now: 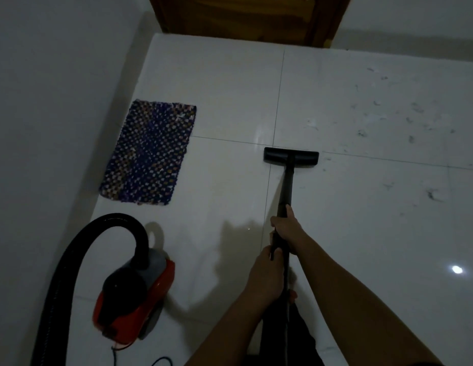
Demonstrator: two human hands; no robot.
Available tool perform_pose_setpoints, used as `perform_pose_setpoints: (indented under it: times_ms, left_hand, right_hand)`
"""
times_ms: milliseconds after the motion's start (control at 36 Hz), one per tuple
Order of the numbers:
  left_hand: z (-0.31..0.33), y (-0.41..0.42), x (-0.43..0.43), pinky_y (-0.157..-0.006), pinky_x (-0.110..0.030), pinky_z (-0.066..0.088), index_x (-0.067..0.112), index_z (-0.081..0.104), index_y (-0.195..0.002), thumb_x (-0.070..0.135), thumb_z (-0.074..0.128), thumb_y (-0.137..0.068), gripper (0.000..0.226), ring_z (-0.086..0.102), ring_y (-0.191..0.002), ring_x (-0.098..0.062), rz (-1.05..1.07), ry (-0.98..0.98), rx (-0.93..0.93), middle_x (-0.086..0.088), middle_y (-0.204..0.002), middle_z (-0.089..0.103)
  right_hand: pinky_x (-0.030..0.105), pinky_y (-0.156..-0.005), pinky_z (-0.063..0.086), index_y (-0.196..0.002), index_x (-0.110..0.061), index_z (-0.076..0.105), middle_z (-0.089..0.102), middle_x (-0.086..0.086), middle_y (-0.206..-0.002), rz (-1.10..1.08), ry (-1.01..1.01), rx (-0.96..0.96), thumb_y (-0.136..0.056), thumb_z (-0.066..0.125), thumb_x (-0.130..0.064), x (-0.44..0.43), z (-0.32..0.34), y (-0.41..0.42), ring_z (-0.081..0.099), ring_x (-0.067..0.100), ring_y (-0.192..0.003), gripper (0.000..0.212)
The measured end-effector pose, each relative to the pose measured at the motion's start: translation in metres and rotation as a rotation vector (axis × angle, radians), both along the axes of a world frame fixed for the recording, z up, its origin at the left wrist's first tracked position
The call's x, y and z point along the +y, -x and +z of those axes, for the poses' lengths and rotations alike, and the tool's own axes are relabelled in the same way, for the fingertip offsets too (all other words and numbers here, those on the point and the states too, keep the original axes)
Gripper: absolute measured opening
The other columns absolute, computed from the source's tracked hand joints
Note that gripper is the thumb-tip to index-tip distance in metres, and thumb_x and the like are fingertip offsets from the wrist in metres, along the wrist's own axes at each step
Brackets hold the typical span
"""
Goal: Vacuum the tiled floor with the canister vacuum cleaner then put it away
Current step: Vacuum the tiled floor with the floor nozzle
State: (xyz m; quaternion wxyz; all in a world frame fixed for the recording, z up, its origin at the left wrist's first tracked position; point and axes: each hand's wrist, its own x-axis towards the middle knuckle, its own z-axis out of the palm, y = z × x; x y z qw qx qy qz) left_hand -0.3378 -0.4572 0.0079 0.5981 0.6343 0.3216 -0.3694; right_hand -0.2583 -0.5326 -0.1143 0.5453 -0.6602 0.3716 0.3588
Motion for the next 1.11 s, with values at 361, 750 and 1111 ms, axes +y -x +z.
perform_pose_setpoints:
  times_ms: [361, 750, 1111]
  left_hand:
    - [-0.001, 0.086, 0.023, -0.064, -0.036, 0.049, 0.026, 0.046, -0.1, 0.035, 0.029, -0.101, 0.019, 0.055, -0.063, -0.024, -0.1, -0.006, -0.014, -0.011, -0.083, 0.056]
    - [-0.002, 0.134, -0.012, -0.069, -0.037, 0.048, 0.028, 0.05, -0.096, 0.036, 0.029, -0.1, 0.023, 0.055, -0.069, -0.023, -0.12, -0.013, 0.031, -0.007, -0.082, 0.056]
    - [0.008, 0.157, -0.022, -0.049, -0.028, 0.051, 0.017, 0.047, -0.121, 0.034, 0.028, -0.102, 0.032, 0.054, -0.051, -0.016, -0.195, -0.033, 0.069, -0.006, -0.074, 0.055]
  right_hand:
    - [0.033, -0.052, 0.047, -0.152, -0.034, 0.008, 0.054, 0.027, -0.118, -0.013, 0.011, 0.022, -0.089, 0.047, -0.005, 0.019, -0.001, 0.091, 0.053, 0.02, -0.053, 0.079]
    - [0.032, -0.051, 0.046, -0.153, -0.033, 0.006, 0.053, 0.02, -0.101, -0.038, 0.017, 0.083, -0.091, 0.048, -0.008, -0.018, -0.005, 0.151, 0.053, 0.022, -0.054, 0.078]
    - [0.033, -0.052, 0.046, -0.152, -0.033, 0.006, 0.054, 0.015, -0.094, -0.121, -0.029, 0.093, -0.091, 0.047, -0.007, -0.033, 0.008, 0.18, 0.053, 0.021, -0.056, 0.078]
